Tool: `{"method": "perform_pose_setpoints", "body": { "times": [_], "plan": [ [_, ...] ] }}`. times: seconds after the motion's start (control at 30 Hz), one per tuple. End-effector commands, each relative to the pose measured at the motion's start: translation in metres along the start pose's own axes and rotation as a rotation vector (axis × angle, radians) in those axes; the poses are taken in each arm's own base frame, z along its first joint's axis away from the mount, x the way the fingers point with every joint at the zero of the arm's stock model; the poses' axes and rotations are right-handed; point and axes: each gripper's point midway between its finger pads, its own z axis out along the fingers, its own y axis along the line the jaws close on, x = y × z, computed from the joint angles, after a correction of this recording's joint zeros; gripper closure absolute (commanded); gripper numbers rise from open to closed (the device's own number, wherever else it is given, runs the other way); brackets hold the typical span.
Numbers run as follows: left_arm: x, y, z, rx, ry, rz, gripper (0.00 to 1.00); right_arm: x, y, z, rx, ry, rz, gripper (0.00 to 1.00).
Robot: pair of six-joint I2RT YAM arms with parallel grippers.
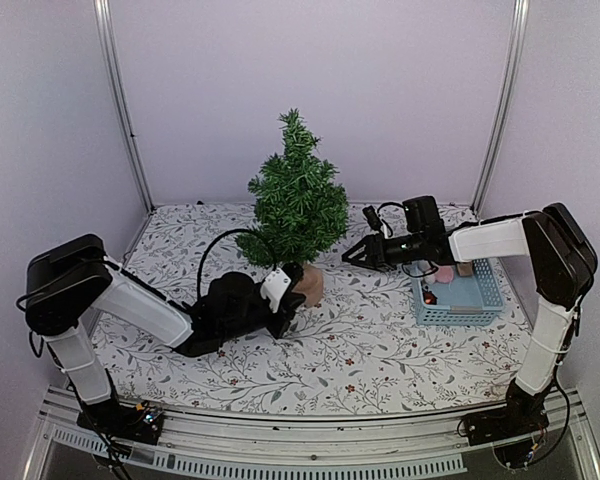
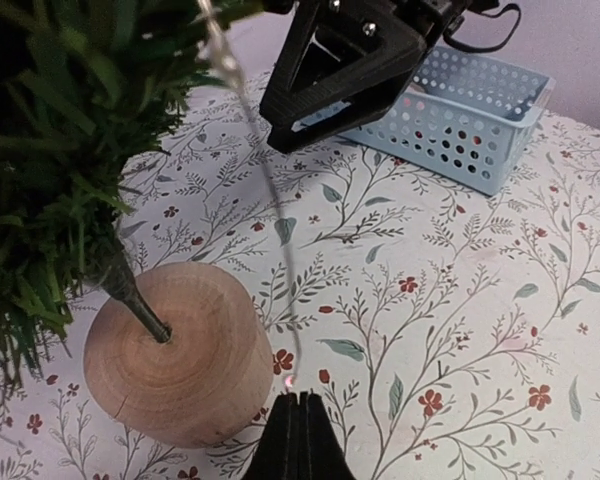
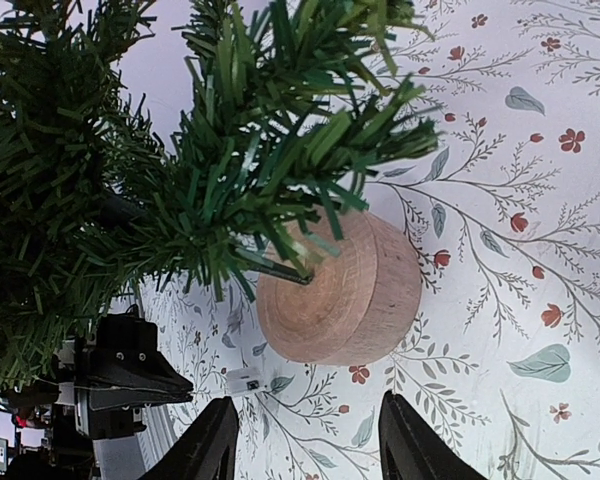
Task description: Decorate the small christmas tree
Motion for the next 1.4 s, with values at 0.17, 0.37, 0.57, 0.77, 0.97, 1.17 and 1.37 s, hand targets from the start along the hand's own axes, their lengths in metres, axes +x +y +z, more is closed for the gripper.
{"method": "perform_pose_setpoints", "body": {
  "times": [0.17, 0.37, 0.57, 0.77, 0.97, 1.17, 1.37],
  "plan": [
    [-0.034, 0.028, -0.045, -0.118, 0.073, 0.053, 1.00, -0.016, 0.016, -0.012, -0.017, -0.043, -0.033, 0.49],
    [-0.052, 0.044, -0.063, -0.179, 0.155, 0.124, 1.00, -0.017, 0.017, -0.010, -0.031, -0.040, -0.038, 0.49],
    [-0.069, 0.056, -0.076, -0.223, 0.218, 0.179, 1.00, -0.019, 0.018, -0.008, -0.041, -0.040, -0.045, 0.49],
    [-0.082, 0.061, -0.092, -0.221, 0.271, 0.245, 1.00, -0.020, 0.017, -0.008, -0.043, -0.043, -0.047, 0.49],
    [-0.089, 0.072, -0.102, -0.259, 0.315, 0.330, 1.00, -0.021, 0.016, -0.007, -0.052, -0.046, -0.045, 0.49],
    [-0.097, 0.090, -0.102, -0.296, 0.324, 0.426, 1.00, -0.022, 0.015, -0.006, -0.056, -0.048, -0.041, 0.49],
    [-0.108, 0.099, -0.106, -0.276, 0.310, 0.506, 1.00, -0.021, 0.014, -0.008, -0.048, -0.052, -0.039, 0.49]
  ]
}}
